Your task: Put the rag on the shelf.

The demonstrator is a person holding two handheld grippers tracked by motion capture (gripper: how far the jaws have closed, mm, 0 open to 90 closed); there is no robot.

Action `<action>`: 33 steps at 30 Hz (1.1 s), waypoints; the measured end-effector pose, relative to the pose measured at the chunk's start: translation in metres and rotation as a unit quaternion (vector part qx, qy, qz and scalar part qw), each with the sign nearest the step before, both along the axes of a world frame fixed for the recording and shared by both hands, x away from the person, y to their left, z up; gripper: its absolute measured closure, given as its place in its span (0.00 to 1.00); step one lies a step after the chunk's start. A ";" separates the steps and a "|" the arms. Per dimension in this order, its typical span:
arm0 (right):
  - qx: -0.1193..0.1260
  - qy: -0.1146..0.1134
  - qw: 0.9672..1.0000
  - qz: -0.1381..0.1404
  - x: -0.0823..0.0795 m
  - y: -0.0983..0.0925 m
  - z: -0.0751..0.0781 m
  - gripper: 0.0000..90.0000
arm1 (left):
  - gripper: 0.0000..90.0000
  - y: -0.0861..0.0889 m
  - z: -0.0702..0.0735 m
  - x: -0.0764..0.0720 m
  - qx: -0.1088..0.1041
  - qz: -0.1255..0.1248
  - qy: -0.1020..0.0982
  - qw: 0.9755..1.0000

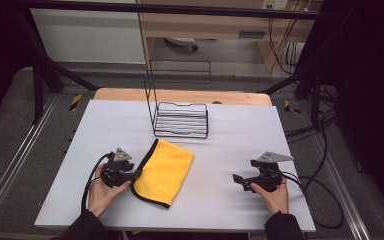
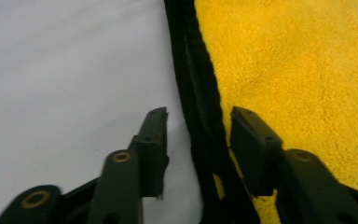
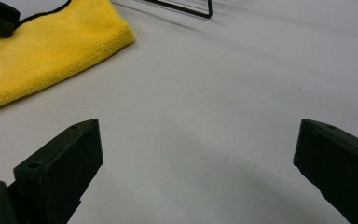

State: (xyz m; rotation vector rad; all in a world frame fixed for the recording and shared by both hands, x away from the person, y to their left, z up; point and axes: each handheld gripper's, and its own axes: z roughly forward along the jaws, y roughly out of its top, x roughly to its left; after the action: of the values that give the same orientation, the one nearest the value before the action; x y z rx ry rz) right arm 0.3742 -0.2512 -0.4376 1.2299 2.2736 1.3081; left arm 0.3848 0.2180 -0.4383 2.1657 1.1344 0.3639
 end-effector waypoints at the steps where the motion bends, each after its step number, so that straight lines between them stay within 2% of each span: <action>1: 0.000 0.000 1.000 0.000 0.000 0.000 0.000 0.02 | 0.59 0.001 -0.002 0.001 -0.010 0.002 0.004 1.000; 3: -0.001 -0.002 1.000 0.002 0.000 0.002 0.001 0.02 | 0.59 0.002 -0.004 0.003 -0.028 -0.002 0.017 0.999; 5: -0.002 -0.002 1.000 0.004 -0.001 0.004 0.002 0.02 | 0.66 0.001 -0.006 0.003 -0.042 -0.007 0.027 0.999; 8: -0.001 -0.001 1.000 0.008 -0.003 0.011 0.004 0.02 | 0.72 -0.002 -0.006 0.002 -0.038 -0.005 0.028 0.999; 12: 0.003 0.002 1.000 0.015 -0.006 0.029 0.007 0.04 | 0.80 -0.001 -0.005 0.003 -0.050 -0.009 0.046 0.998; 15: 0.006 0.007 1.000 0.027 -0.010 0.050 0.010 0.07 | 0.85 -0.004 -0.003 0.001 -0.037 -0.012 0.041 0.998; 17: -0.001 0.006 0.999 0.036 -0.012 0.067 0.010 0.08 | 0.86 -0.006 -0.002 0.000 -0.031 -0.014 0.039 0.999; 20: -0.010 0.010 0.999 0.043 -0.016 0.095 0.009 0.09 | 0.87 -0.004 -0.003 0.001 -0.038 -0.016 0.039 0.998; 23: -0.013 0.017 0.998 0.053 -0.017 0.124 0.005 0.10 | 0.86 -0.004 -0.004 -0.001 -0.030 -0.025 0.024 0.999; 27: -0.019 0.024 0.997 0.069 -0.019 0.159 -0.001 0.18 | 0.85 -0.007 -0.004 -0.004 -0.012 -0.031 0.007 0.999; 29: -0.031 0.027 0.997 0.067 -0.022 0.172 -0.007 0.24 | 0.84 -0.007 -0.005 -0.004 -0.013 -0.033 0.007 0.999; 33: -0.034 0.044 0.997 0.060 -0.025 0.187 -0.016 0.32 | 0.84 -0.005 -0.005 -0.002 -0.023 -0.035 0.013 0.999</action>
State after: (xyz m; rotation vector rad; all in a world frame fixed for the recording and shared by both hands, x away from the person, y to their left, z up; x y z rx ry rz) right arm 0.3493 -0.0639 -0.4536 1.1681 2.4668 1.2259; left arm 0.3831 0.2130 -0.4437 2.1699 1.0675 0.2766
